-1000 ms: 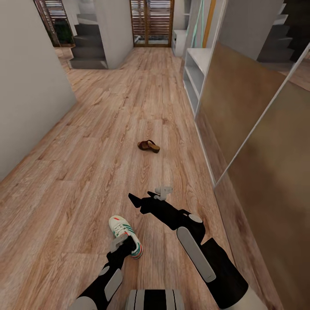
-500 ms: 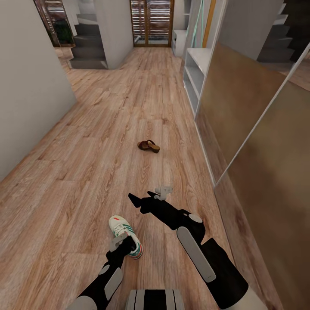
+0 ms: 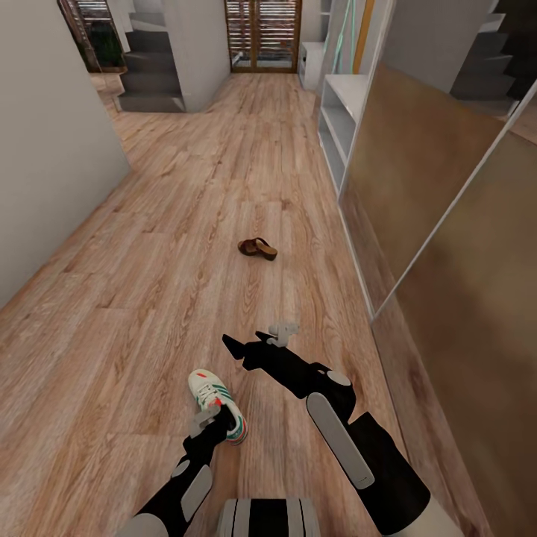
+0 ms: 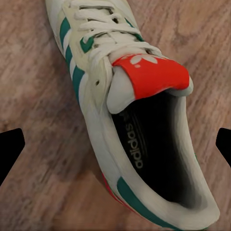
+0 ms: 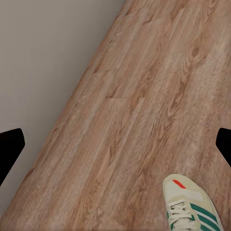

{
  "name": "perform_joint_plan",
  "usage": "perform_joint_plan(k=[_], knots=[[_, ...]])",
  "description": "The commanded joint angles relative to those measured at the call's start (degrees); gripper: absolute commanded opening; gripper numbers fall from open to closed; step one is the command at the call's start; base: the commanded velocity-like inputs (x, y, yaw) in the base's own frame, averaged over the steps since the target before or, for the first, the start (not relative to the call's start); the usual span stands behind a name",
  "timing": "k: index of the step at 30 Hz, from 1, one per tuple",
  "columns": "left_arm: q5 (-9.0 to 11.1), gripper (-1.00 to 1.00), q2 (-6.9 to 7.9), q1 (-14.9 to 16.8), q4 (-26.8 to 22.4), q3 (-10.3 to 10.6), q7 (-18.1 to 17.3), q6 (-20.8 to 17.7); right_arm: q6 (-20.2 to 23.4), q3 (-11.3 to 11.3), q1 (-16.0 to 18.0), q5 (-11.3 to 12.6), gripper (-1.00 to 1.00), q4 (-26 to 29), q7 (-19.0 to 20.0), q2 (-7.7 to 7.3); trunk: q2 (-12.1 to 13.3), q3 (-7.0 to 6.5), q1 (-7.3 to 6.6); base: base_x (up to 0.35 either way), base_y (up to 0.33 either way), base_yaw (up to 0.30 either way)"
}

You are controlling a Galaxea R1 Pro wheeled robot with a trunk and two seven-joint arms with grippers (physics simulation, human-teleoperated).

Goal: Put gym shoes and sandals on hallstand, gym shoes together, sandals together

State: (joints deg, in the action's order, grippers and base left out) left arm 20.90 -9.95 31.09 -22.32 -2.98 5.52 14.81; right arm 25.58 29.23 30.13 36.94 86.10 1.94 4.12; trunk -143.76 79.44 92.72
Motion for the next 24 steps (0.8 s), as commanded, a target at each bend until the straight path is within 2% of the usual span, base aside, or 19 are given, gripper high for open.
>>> perform_joint_plan(k=[1, 14, 20, 24], knots=[[0.11, 1.0, -0.04, 0.02, 0.07, -0.19, -0.07, 0.17, 0.26, -0.05, 0.02, 0.15, 1.0, 0.05, 0.08, 0.01, -0.01, 0.08, -0.01, 0.0, 0.0, -0.038], [0.11, 1.0, -0.04, 0.02, 0.41, -0.2, -0.22, 0.45, 0.26, -0.05, 0.02, 0.15, 1.0, 0.1, 0.08, 0.01, -0.01, 0.93, -0.01, 0.0, 0.0, -0.097], [0.11, 1.0, -0.04, 0.02, 0.43, -0.19, -0.25, 0.48, 0.26, -0.05, 0.02, 0.15, 1.0, 0.11, 0.08, 0.01, -0.01, 1.03, -0.01, 0.0, 0.0, -0.051], [0.06, 1.0, -0.04, 0.02, 0.41, -0.19, -0.17, 0.49, 0.26, -0.05, 0.02, 0.15, 1.0, 0.12, 0.08, 0.01, -0.01, 1.04, -0.01, 0.0, 0.0, -0.182]])
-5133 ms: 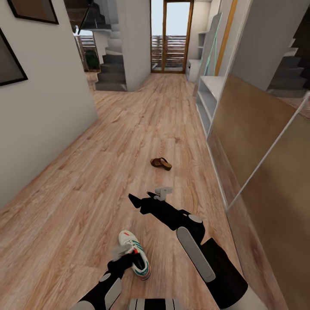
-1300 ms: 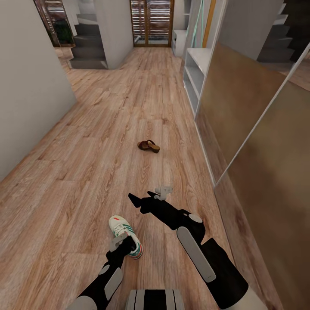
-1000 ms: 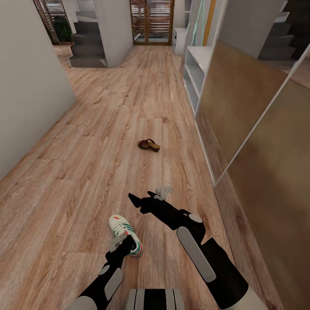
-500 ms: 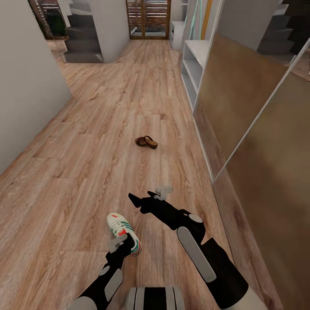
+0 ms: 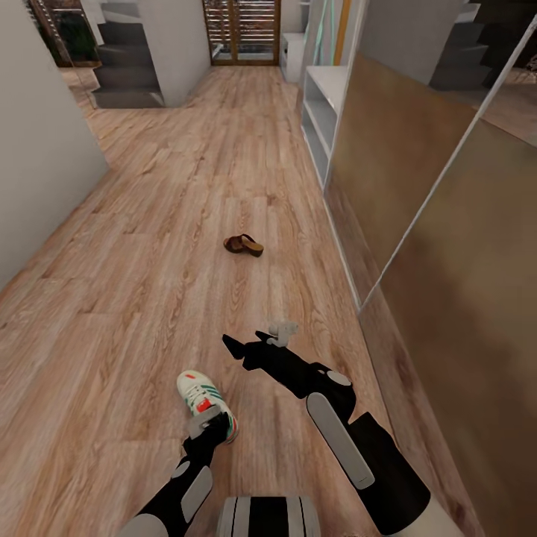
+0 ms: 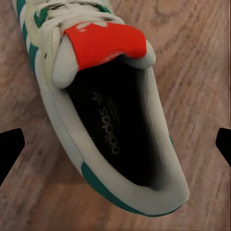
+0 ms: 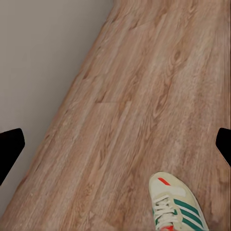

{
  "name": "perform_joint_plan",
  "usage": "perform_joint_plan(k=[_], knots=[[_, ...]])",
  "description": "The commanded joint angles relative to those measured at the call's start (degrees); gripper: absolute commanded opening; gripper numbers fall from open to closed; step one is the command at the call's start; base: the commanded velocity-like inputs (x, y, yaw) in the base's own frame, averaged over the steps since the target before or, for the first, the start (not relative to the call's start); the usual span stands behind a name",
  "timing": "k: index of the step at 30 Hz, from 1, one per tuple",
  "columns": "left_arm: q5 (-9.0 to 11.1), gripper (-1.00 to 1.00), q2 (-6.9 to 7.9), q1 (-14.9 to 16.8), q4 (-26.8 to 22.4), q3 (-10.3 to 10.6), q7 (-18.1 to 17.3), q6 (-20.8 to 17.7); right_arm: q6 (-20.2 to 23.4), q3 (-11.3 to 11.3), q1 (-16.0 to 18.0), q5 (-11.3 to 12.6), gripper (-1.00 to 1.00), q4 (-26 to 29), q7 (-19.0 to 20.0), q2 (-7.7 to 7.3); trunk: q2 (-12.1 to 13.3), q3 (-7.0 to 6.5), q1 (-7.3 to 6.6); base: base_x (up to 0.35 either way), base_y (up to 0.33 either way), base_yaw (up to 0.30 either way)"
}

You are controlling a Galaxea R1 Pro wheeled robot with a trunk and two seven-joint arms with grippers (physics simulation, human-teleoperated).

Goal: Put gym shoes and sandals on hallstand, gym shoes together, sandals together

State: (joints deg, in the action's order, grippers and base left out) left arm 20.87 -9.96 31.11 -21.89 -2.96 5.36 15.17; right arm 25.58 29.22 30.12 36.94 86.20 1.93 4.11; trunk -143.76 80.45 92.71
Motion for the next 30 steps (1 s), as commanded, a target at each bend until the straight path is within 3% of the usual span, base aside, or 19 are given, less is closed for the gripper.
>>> perform_joint_plan(k=[1, 7, 17, 30], knots=[[0.08, 1.0, -0.04, 0.01, -0.02, -0.2, 0.03, 0.12, 0.26, -0.04, 0.03, 0.15, 1.0, 0.02, 0.09, 0.02, -0.01, 0.04, -0.01, 0.0, 0.0, -0.225], [0.05, 1.0, -0.04, 0.03, -0.35, -0.2, 0.55, 0.1, 0.26, -0.04, 0.03, 0.15, 1.0, 0.02, 0.09, 0.02, -0.01, 0.04, -0.01, 0.0, 0.0, -0.082], [0.07, 1.0, -0.04, 0.01, -0.42, -0.2, 0.61, 0.2, 0.26, -0.05, 0.03, 0.15, 1.0, 0.0, 0.09, 0.02, -0.15, 2.37, 0.25, 0.0, 0.0, -0.006], [0.06, 1.0, -0.04, 0.01, -0.43, -0.2, 0.61, 0.21, 0.26, -0.13, 0.03, 0.15, 1.0, -0.01, 0.09, 0.02, -0.15, 3.26, 0.25, 0.0, 0.0, 0.0]])
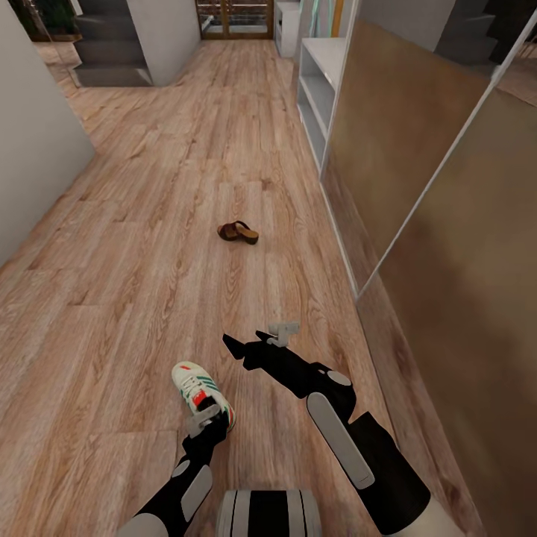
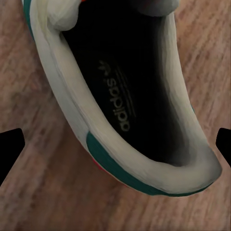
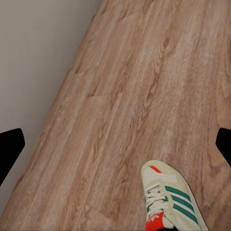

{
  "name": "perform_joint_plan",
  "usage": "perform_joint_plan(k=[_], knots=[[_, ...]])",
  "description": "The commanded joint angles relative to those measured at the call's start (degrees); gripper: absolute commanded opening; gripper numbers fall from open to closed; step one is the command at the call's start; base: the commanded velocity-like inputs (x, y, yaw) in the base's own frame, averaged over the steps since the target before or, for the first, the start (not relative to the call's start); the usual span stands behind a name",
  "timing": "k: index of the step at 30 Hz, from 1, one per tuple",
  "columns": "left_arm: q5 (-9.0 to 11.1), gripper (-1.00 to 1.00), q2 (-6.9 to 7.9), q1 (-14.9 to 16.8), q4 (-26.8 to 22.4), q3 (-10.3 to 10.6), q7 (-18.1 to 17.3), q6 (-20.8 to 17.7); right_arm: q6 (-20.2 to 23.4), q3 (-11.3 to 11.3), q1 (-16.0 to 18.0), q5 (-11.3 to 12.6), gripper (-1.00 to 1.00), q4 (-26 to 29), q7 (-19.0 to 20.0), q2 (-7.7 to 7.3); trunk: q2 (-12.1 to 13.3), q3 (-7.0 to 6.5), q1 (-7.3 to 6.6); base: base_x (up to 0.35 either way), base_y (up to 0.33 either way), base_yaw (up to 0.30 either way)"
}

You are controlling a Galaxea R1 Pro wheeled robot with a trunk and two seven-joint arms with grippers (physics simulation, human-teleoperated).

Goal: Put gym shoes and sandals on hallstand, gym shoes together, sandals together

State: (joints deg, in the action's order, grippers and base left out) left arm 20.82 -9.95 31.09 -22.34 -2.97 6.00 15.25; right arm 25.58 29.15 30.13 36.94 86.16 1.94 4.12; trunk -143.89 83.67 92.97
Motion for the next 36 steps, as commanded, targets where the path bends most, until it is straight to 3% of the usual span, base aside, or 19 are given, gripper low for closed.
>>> perform_joint_plan(k=[1, 8, 36], knots=[[0.11, 1.0, -0.04, 0.02, 0.01, -0.2, -0.02, 0.13, 0.26, -0.05, 0.02, 0.15, 1.0, 0.04, 0.08, 0.01, -0.01, 0.1, -0.01, 0.0, 0.0, 0.0], [0.12, 1.0, -0.04, 0.02, -0.05, -0.2, -0.02, 0.13, 0.26, -0.06, 0.03, 0.15, 1.0, 0.02, 0.08, 0.01, -0.04, 0.71, 0.04, 0.0, 0.0, 0.0], [0.14, 1.0, -0.04, 0.02, -0.08, -0.2, -0.02, 0.14, 0.26, -0.06, 0.02, 0.15, 1.0, 0.02, 0.08, 0.01, -0.04, 0.72, 0.04, 0.0, 0.0, 0.0]])
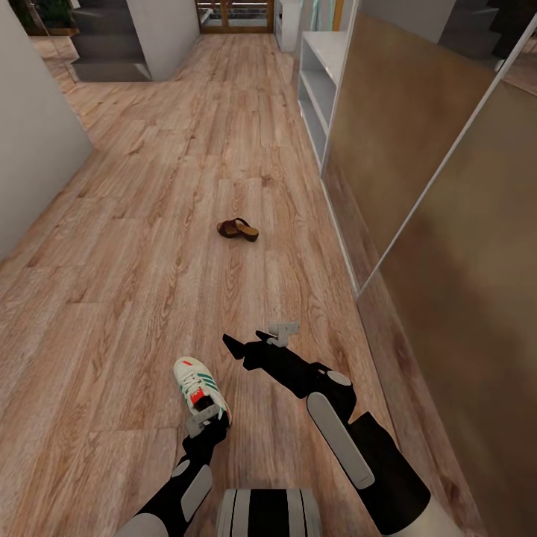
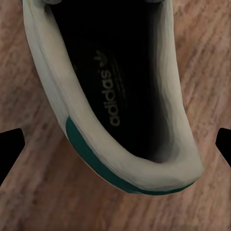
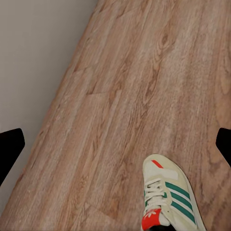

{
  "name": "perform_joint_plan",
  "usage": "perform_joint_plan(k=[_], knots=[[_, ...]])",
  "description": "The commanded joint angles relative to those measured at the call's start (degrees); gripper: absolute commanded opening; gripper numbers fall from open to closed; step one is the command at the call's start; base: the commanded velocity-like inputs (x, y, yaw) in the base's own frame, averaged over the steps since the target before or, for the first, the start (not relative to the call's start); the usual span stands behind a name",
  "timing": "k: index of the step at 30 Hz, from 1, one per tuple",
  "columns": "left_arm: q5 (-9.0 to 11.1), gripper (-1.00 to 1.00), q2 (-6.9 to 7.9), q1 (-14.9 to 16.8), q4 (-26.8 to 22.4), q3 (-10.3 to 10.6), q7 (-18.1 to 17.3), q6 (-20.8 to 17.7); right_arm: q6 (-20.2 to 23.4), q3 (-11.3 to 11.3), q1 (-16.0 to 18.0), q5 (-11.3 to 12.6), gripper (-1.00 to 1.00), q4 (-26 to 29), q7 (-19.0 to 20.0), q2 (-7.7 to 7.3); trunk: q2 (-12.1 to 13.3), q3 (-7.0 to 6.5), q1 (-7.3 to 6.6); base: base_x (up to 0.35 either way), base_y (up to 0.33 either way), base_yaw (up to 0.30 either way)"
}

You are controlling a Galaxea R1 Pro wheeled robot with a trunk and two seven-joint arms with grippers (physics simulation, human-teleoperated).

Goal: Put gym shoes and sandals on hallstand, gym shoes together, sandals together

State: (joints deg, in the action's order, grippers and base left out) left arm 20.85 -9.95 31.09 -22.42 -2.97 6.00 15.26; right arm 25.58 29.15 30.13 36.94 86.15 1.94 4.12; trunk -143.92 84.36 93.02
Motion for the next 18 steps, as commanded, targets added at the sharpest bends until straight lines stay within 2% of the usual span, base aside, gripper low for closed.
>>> perform_joint_plan(k=[1, 7, 18], knots=[[0.11, 1.0, -0.04, 0.02, 0.01, -0.23, -0.02, 0.13, 0.26, -0.05, 0.02, 0.15, 1.0, 0.01, 0.08, 0.01, -0.01, 0.03, -0.01, 0.0, 0.0, 0.0], [0.15, 1.0, -0.04, 0.02, 0.01, -0.27, -0.02, 0.2, 0.26, -0.05, 0.02, 0.15, 1.0, 0.03, 0.08, 0.01, -0.01, 0.03, -0.01, 0.0, 0.0, 0.0], [0.16, 1.0, -0.04, 0.02, 0.09, -0.28, -0.02, 0.21, 0.26, -0.05, 0.02, 0.15, 1.0, -0.02, 0.08, 0.01, -0.01, 0.03, -0.01, 0.08, 0.0, 0.0]])
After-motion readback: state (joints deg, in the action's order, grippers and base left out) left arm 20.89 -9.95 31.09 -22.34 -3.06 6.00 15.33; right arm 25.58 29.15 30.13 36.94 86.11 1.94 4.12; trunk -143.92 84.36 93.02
